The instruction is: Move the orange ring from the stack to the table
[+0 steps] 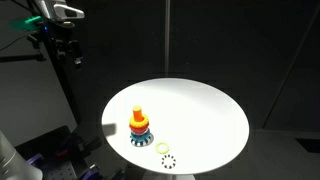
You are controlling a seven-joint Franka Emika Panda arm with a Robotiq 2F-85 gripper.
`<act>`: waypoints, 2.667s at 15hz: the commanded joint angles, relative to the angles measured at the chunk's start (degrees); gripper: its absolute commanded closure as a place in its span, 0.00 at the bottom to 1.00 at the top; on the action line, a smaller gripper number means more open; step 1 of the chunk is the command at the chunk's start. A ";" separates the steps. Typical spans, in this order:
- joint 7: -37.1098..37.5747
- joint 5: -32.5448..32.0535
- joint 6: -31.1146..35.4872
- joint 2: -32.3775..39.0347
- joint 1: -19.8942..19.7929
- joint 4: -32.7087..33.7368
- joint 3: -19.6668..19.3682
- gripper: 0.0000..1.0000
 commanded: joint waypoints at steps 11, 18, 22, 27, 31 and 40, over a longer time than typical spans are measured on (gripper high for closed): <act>0.70 -0.39 1.14 -0.70 -0.23 0.03 0.69 0.00; 2.97 -1.43 7.18 0.45 -3.64 1.43 -0.31 0.00; 3.18 -2.48 10.53 4.25 -7.29 3.48 -1.52 0.00; 3.74 -4.50 15.01 14.90 -10.64 8.69 -2.41 0.00; 3.88 -5.32 16.60 24.27 -12.04 14.04 -3.92 0.00; 0.90 -2.64 18.48 33.58 -12.64 18.92 -9.57 0.00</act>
